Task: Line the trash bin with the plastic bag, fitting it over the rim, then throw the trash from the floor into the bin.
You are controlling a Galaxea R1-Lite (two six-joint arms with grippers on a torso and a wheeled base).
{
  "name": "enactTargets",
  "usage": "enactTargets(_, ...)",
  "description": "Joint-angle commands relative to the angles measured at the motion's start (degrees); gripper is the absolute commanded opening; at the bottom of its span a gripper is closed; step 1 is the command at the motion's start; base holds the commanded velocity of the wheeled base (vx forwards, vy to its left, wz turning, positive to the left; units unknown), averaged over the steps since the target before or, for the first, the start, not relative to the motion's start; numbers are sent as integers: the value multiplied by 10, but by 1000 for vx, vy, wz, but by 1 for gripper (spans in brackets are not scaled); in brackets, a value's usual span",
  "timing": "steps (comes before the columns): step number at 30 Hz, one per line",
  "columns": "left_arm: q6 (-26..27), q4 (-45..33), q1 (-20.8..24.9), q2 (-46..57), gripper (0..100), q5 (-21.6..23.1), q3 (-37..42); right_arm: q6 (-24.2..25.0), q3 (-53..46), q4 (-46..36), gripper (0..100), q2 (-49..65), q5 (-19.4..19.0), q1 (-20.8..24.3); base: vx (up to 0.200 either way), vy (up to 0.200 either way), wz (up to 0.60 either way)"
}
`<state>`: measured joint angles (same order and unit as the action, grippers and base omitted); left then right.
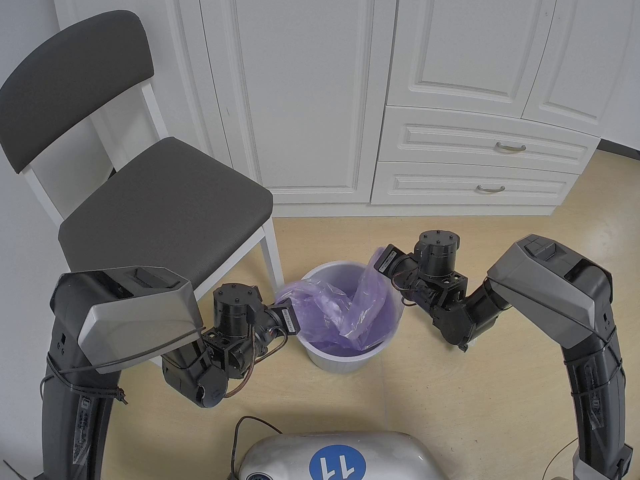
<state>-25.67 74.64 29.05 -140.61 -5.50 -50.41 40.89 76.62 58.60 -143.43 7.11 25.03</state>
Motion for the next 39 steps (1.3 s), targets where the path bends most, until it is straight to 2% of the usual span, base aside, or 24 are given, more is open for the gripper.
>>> enactTargets(1,11,-27,-34,-3,0,14,7,-79,-33,0,0,32,5,-28,0,0,0)
enactTargets(5,48,-67,-61,16,0,47,21,-194,-93,-7,0,61,3,-51,0,0,0)
enactTargets(6,48,-69,-61,17,0,48,22,-197,-95,-7,0,61,3,-52,0,0,0)
enactTargets(7,54,-79,-66,18,0,53,22,-239,-117,-9,0,73,3,-60,0,0,0)
enactTargets(10,64,-96,-77,28,0,56,22,-320,-167,-16,0,91,4,-75,0,0,0)
enactTargets(11,66,-97,-77,28,0,56,23,-324,-170,-17,0,93,4,-76,0,0,0)
enactTargets(12,81,-105,-82,33,0,59,31,-373,-203,-16,0,101,3,-85,0,0,0)
enactTargets(13,93,-104,-85,37,0,65,39,-399,-219,-16,0,105,3,-89,0,0,0)
enactTargets(14,94,-104,-86,37,0,66,40,-403,-220,-16,0,105,3,-89,0,0,0)
enactTargets(15,116,-100,-91,44,0,81,58,-438,-242,-16,0,105,3,-93,0,0,0)
enactTargets(20,147,-100,-102,76,0,118,101,-520,-296,-15,0,118,2,-106,0,0,0)
enactTargets(28,182,-99,-114,81,0,171,137,-606,-352,-18,0,141,-4,-129,0,0,0)
enactTargets(39,202,-99,-110,75,0,189,161,-650,-387,-19,0,162,-14,-133,0,0,0)
